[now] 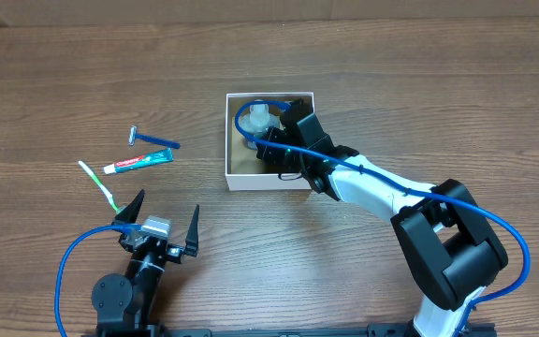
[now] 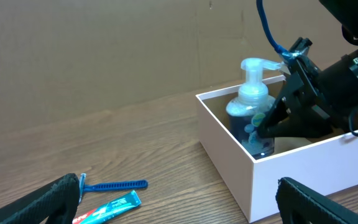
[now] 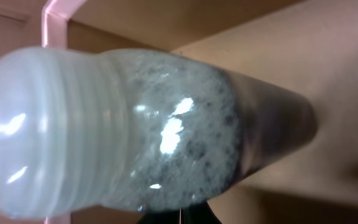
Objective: Pack container
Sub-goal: 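Lower the bottle upright in the box and open the right gripper, then move the right gripper to the Dettol soap pack and grasp it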
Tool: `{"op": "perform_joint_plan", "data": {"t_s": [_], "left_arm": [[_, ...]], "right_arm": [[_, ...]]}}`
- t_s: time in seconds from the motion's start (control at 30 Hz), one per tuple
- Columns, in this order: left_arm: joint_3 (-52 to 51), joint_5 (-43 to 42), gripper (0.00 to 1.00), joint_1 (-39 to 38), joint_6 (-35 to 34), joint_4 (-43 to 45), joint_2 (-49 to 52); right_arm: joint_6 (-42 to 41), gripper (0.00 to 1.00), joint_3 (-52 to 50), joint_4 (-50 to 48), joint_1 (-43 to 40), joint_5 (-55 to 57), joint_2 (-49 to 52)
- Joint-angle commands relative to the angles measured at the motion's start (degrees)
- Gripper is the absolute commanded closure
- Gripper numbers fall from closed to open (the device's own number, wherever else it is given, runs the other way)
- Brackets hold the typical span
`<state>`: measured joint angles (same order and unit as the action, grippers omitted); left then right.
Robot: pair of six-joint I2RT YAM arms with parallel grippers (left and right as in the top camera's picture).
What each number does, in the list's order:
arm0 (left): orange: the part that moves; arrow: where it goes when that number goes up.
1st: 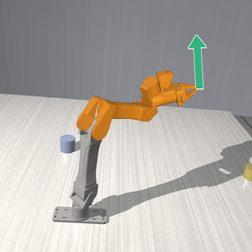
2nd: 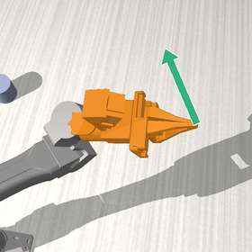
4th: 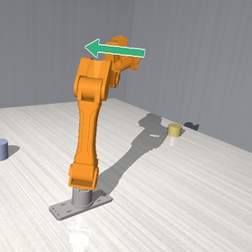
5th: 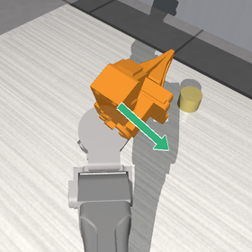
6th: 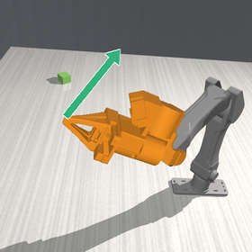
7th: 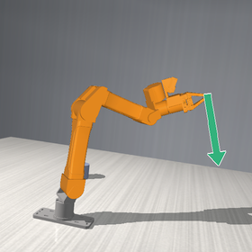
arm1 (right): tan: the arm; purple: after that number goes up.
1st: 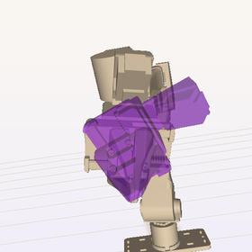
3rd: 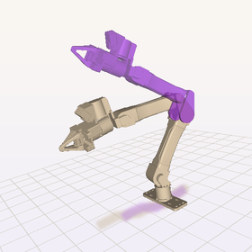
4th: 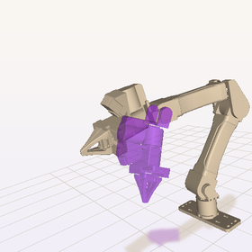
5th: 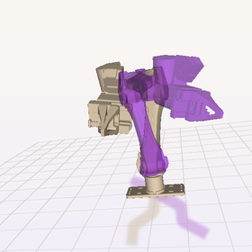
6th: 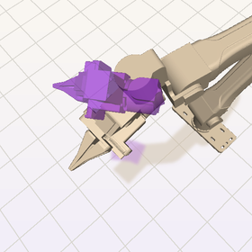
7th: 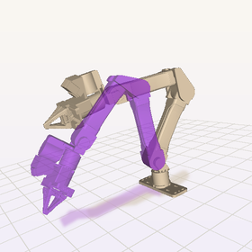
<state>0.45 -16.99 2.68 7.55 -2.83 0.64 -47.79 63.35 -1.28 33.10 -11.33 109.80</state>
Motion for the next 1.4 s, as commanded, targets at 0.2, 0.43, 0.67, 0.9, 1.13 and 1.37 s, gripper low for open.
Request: {"op": "perform_joint_plan", "data": {"t_s": [0.2,0.43,0.67,0.9,1.13,1.37], "left_arm": [[-0.17,-0.46,0.00,0.31,0.61,0.04,-0.33],[-0.17,-0.46,0.00,0.31,0.61,0.04,-0.33],[-0.17,-0.46,0.00,0.31,0.61,0.04,-0.33],[-0.17,-0.46,0.00,0.31,0.61,0.04,-0.33],[-0.17,-0.46,0.00,0.31,0.61,0.04,-0.33],[-0.17,-0.46,0.00,0.31,0.61,0.04,-0.33]], "right_arm": [[3.54,0.96,0.02,-5.11,0.09,4.46,0.59],[8.72,0.96,0.02,-6.47,-1.75,5.73,0.59],[11.19,0.96,0.02,-8.15,-2.12,5.01,0.59],[10.21,0.55,0.13,-0.26,-2.12,4.72,-5.33],[12.74,0.44,0.13,7.93,-6.27,6.10,-15.39],[13.79,0.42,0.15,19.23,-10.29,6.23,-21.77]]}}
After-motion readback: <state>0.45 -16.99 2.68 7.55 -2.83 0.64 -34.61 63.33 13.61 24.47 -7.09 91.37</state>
